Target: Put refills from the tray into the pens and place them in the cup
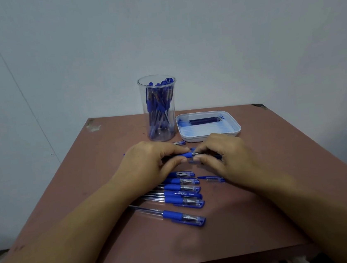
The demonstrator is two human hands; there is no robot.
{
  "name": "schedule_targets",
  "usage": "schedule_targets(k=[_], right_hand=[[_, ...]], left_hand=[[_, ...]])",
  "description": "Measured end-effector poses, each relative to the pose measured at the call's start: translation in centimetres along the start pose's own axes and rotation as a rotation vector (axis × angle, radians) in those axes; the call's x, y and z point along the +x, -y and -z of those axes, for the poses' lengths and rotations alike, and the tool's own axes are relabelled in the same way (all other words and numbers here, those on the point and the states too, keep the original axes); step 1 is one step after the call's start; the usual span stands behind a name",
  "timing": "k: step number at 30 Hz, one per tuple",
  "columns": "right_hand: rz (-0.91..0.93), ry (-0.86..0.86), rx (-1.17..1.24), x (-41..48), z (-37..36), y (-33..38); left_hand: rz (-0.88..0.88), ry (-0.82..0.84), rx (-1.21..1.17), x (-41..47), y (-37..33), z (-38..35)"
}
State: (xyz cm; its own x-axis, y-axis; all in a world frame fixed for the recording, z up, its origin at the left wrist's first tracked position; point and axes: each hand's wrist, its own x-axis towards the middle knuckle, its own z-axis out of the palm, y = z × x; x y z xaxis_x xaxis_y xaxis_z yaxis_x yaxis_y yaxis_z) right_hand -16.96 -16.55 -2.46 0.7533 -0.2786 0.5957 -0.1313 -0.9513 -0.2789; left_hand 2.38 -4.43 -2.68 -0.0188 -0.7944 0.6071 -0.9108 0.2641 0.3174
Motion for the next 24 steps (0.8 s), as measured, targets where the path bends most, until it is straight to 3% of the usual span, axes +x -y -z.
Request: schedule_targets(k=[7, 12, 15, 20, 24], right_hand=[[-0.140, 0.047, 0.064, -0.3, 1.1, -0.1], [-0.145, 0.333, 0.005, -1.0, 2.4, -0.4], [-0.152, 0.409, -0.014, -1.0, 2.3, -0.4], [-0.274, 0.249, 0.082, -0.7, 2.5, -0.7], [-0.250, 0.105, 0.030, -0.5, 2.2, -1.3]], left_hand=[[-0.112, -0.127, 0.224, 0.3, -0.3, 0.3], [-0.018, -0.103, 0.204, 0.1, 0.2, 0.7], [0.012, -0.089, 0.175, 0.0, 0.4, 0.9], [-0.005, -0.078, 0.157, 0.1, 0.6, 0.9], [-0.009, -0.053, 0.151, 0.0, 0.8, 0.8]])
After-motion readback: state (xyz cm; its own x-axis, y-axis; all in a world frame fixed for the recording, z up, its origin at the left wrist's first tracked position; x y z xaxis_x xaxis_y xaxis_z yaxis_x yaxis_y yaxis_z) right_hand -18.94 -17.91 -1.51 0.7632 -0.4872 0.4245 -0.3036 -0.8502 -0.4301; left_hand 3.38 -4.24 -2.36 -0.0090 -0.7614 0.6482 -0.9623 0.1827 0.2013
